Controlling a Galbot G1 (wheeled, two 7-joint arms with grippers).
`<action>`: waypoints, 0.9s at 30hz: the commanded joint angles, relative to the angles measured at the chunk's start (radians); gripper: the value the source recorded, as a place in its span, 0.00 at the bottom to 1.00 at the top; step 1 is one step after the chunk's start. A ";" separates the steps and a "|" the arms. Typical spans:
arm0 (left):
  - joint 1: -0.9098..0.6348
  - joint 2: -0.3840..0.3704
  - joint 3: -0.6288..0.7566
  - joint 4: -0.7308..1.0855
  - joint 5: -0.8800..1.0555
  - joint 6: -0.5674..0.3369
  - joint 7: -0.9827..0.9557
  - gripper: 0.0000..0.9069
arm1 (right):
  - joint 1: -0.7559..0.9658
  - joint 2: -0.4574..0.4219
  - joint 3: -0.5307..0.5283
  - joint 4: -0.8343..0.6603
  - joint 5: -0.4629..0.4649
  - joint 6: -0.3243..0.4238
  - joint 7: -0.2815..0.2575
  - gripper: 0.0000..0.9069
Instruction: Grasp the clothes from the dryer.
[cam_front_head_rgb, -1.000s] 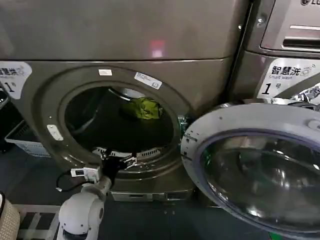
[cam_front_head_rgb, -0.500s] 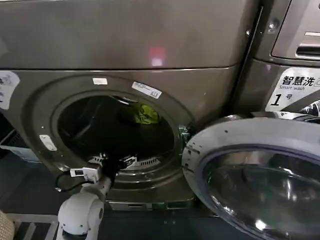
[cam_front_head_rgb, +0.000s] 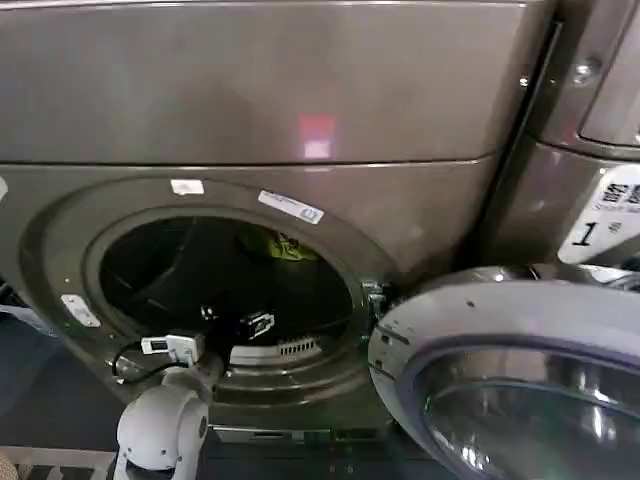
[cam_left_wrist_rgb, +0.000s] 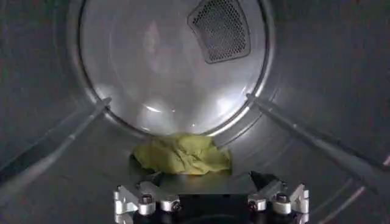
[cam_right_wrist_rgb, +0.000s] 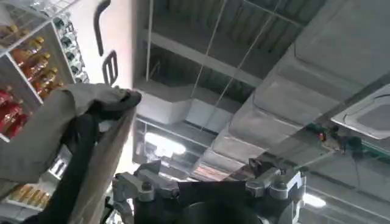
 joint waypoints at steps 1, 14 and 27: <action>0.003 0.000 0.002 0.001 0.002 0.049 0.000 1.00 | -0.001 0.011 -0.004 0.004 -0.001 0.003 -0.001 1.00; -0.031 -0.007 0.004 0.031 0.002 0.049 -0.033 1.00 | -0.008 0.026 0.008 0.002 -0.002 0.023 -0.013 1.00; -0.296 -0.029 0.077 0.295 0.010 -0.054 -0.130 1.00 | -0.003 0.035 -0.004 0.006 -0.003 0.031 -0.021 1.00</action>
